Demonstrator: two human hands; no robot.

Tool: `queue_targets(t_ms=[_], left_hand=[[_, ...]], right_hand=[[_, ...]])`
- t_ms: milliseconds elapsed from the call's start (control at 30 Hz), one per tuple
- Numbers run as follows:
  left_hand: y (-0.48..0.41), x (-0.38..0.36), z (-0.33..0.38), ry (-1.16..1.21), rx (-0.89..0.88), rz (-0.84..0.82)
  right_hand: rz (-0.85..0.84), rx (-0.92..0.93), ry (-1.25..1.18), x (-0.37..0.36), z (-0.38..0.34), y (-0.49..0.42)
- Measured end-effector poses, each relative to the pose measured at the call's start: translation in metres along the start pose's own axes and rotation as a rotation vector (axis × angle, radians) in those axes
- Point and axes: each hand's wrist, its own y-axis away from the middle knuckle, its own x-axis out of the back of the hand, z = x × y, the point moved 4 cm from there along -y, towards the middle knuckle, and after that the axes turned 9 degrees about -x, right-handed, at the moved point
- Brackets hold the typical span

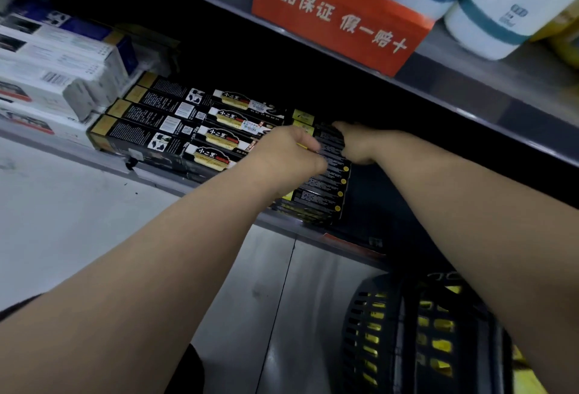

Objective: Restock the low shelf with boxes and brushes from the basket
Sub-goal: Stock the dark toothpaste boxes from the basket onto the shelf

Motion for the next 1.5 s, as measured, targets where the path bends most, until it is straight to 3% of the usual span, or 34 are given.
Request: queue_targets(t_ms=[133,400,567,667,800,900,967,1167,1300,1400,1500], left_hand=[[0.013,-0.019,0.026,-0.113,-0.152,-0.085],[0.071,-0.081,0.089,-0.288,-0.598,-0.221],[0.115,-0.133,0.107,-0.502,-0.820,-0.395],[0.135,-0.165,0.105,-0.611,-0.838,-0.538],[0.155,-0.198,0.098,-0.713,-0.801,-0.701],[0.163,-0.216,0.092,-0.802,-0.802,-0.793],[0.165,-0.223,0.090,-0.853,-0.798,-0.820],[0.165,-0.239,0.089,-0.779,-0.676,-0.851],[0.160,-0.246,0.085,-0.533,-0.359,-0.842],[0.166,-0.245,0.076,-0.336,0.054,-0.917],[0.171,-0.243,0.063,-0.235,0.257,-0.823]], right_hand=[[0.059,0.113,0.011,0.032,0.003,0.065],[0.237,0.278,-0.608,0.039,0.085,0.239],[0.296,0.182,-0.612,-0.012,0.148,0.296],[0.208,0.051,-0.417,-0.064,0.185,0.306],[-0.086,-0.044,-0.095,-0.152,0.223,0.315],[-0.311,0.007,-0.093,-0.204,0.225,0.321],[-0.334,0.046,-0.097,-0.219,0.219,0.319],[-0.362,0.027,-0.118,-0.204,0.211,0.316],[-0.280,-0.083,-0.107,-0.163,0.233,0.332],[-0.258,-0.197,-0.465,-0.137,0.251,0.350],[-0.309,-0.179,-1.017,-0.126,0.235,0.362]])
